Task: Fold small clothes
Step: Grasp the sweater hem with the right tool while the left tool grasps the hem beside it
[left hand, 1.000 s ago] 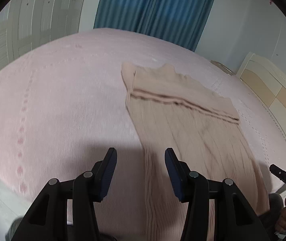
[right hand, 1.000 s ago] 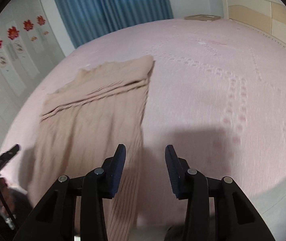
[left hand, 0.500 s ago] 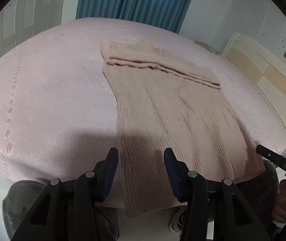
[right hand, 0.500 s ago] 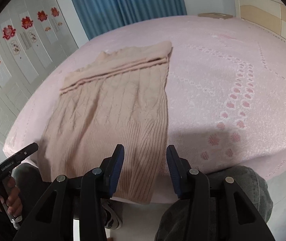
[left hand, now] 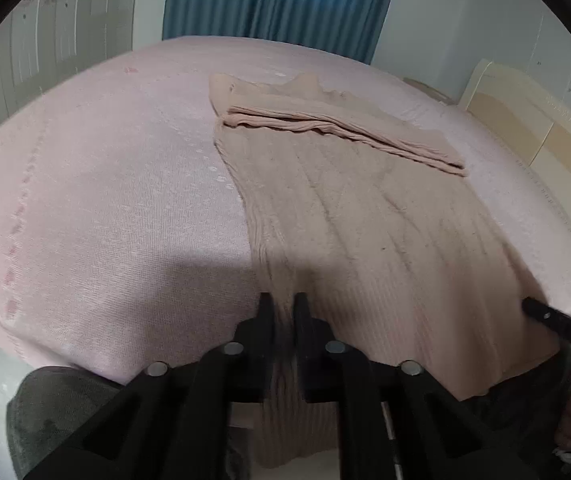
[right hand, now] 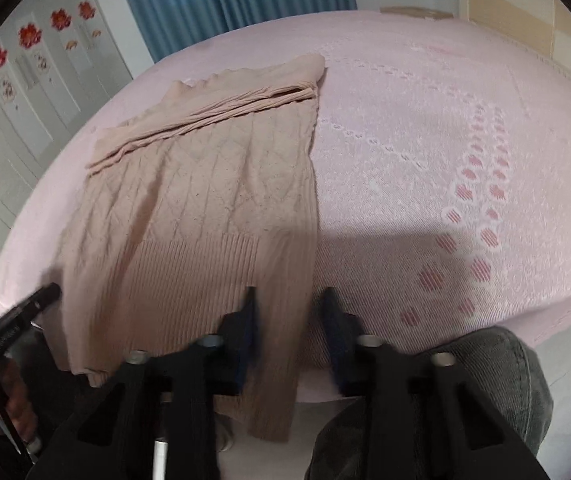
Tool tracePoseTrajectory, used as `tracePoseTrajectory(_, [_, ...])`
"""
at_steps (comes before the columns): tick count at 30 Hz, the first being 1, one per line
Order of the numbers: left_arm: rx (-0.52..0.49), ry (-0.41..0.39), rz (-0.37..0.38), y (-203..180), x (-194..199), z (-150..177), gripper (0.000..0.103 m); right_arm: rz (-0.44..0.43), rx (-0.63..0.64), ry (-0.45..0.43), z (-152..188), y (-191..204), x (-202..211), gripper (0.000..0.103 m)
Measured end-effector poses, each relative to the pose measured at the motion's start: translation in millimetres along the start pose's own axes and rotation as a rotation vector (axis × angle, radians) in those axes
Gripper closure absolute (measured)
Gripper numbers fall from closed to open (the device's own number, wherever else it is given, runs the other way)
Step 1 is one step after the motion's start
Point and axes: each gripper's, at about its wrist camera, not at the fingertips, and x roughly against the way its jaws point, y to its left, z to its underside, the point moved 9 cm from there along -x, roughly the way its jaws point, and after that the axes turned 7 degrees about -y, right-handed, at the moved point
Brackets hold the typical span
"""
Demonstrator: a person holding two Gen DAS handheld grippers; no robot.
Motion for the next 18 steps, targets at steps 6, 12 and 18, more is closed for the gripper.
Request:
tracePoseTrajectory(6, [0.118, -0.034, 0.017, 25.9, 11.4, -9.1, 0.094, -0.034, -0.07, -0.078, -8.4, -16.1, 19.8, 0.098])
tracePoseTrajectory(12, [0.137, 0.008, 0.046, 29.9, 10.8, -0.3, 0.092, -0.009, -0.078, 0.002, -2.2, -20.2, 7.6, 0.098])
tracePoseTrajectory(18, [0.17, 0.047, 0.09, 28.8, 16.5, 9.8, 0.087, -0.033, -0.062, 0.028, -0.1, -15.7, 4.9, 0.093])
